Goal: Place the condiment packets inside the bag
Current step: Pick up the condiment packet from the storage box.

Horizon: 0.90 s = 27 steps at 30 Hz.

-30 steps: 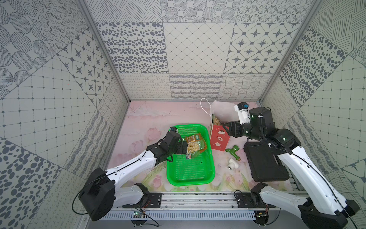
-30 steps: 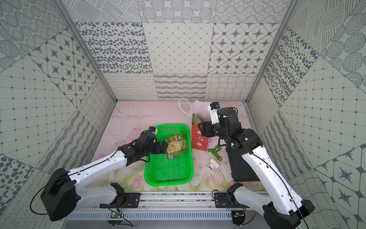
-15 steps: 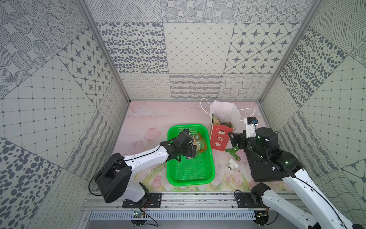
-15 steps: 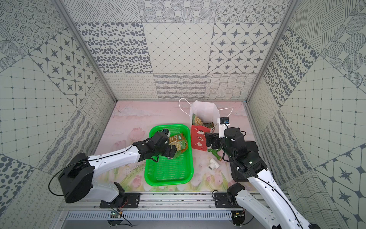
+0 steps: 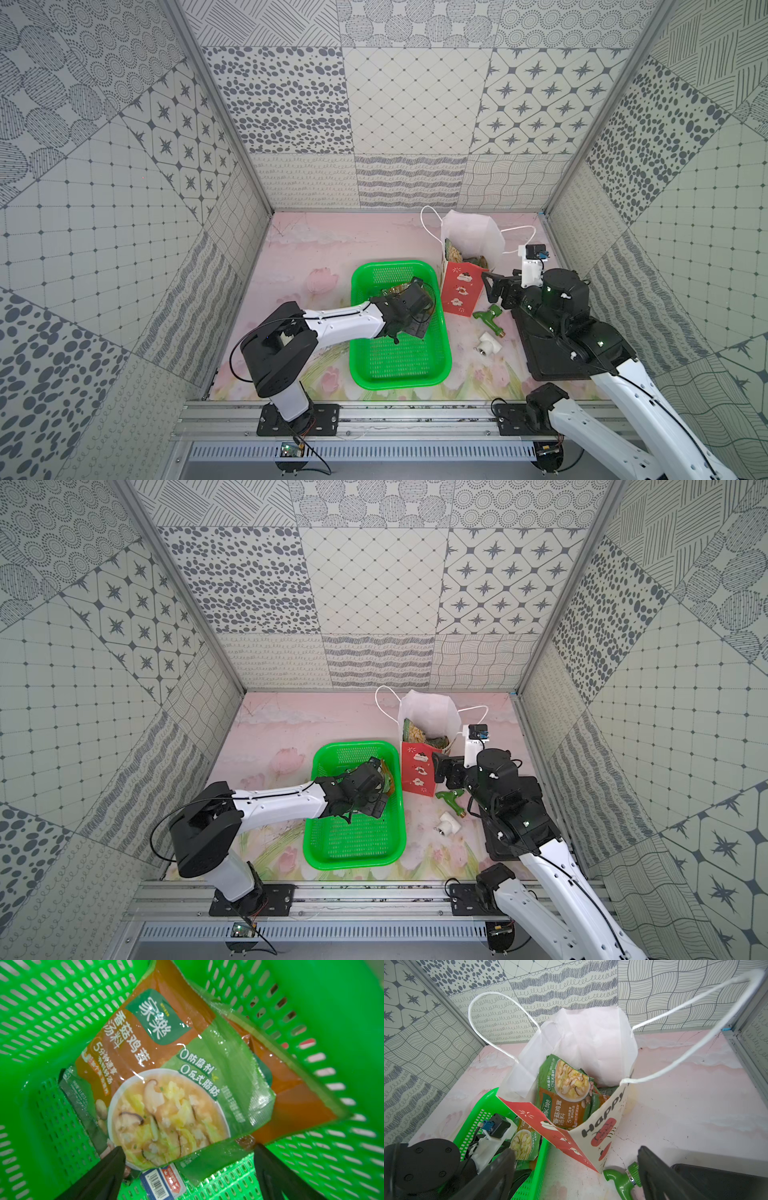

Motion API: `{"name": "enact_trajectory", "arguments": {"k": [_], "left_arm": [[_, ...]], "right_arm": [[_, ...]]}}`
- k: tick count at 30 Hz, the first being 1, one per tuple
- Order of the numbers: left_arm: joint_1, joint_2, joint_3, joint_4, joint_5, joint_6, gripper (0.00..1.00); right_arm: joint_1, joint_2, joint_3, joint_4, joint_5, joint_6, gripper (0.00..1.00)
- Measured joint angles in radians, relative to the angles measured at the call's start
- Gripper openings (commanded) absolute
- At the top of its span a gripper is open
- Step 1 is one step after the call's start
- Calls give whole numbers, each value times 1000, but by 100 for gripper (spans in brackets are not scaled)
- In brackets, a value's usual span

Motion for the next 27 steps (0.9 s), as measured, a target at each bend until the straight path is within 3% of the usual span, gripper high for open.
{"name": "enact_trajectory", "arguments": {"k": [7, 20, 24, 27], "left_arm": [[-29, 70, 54, -21, -137, 10, 98], [-35, 166, 121, -75, -378, 17, 83], [-32, 179, 128, -84, -407, 18, 83], [-21, 195, 140, -97, -407, 20, 90]], "right_arm": [[-4, -5, -2, 4, -19, 1, 95], [-6, -35, -6, 11, -38, 5, 95], [-6, -40, -7, 11, -42, 5, 95], [-6, -45, -7, 11, -45, 5, 95]]}}
